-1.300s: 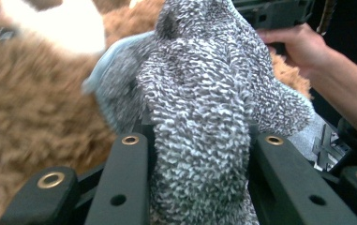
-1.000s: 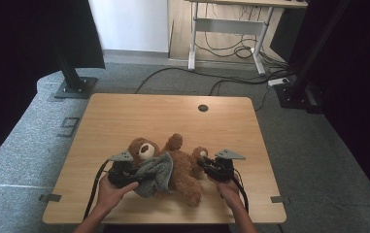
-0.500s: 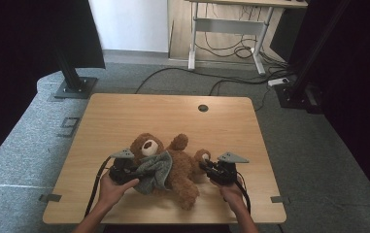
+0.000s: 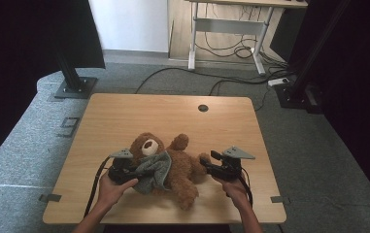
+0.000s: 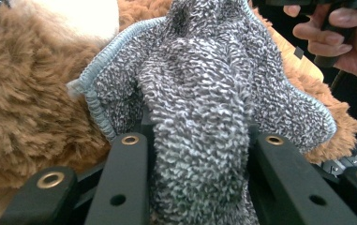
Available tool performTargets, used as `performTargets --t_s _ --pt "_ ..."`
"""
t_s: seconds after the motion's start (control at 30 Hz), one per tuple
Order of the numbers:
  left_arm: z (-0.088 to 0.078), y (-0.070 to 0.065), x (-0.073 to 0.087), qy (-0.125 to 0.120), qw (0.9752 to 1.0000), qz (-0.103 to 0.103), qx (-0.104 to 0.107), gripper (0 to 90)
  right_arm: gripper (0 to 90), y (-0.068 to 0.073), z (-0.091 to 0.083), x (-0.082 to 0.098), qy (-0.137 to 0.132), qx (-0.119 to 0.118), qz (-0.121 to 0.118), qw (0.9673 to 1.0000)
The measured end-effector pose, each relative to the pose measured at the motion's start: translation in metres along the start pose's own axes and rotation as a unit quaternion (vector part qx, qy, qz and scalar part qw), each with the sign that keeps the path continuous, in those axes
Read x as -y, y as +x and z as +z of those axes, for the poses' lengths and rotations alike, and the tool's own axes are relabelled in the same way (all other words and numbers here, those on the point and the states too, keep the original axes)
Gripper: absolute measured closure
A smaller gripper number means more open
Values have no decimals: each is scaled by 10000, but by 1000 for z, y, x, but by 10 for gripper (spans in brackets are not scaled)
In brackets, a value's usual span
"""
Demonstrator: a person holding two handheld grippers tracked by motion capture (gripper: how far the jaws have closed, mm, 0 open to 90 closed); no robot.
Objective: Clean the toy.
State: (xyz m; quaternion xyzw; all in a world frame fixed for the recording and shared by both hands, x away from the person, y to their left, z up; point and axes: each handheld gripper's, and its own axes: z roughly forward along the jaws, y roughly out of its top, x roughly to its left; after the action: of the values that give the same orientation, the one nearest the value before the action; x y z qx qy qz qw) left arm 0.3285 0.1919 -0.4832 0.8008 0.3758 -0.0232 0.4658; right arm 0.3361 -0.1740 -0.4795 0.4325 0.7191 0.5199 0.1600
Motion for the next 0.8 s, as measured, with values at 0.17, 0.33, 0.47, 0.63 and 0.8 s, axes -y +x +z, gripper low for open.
performTargets --t_s 0.17,0.33,0.47,0.63,0.8 --pt "0 0 0 -5 10000 -17 4 670 306 16 18 -14 329 -402 -113 9986" --pt "0 0 1 -18 10000 -21 -4 670 206 34 41 -18 833 -758 -311 9931" --pt "0 1 2 3 10000 -18 -14 670 157 40 52 -11 1060 -934 -270 9896" --pt "0 2 3 19 10000 -44 -25 670 103 43 55 -6 1172 -1078 -342 9866" --pt "1 2 3 46 10000 -43 -42 670 100 49 58 -2 1340 -972 -558 9846"
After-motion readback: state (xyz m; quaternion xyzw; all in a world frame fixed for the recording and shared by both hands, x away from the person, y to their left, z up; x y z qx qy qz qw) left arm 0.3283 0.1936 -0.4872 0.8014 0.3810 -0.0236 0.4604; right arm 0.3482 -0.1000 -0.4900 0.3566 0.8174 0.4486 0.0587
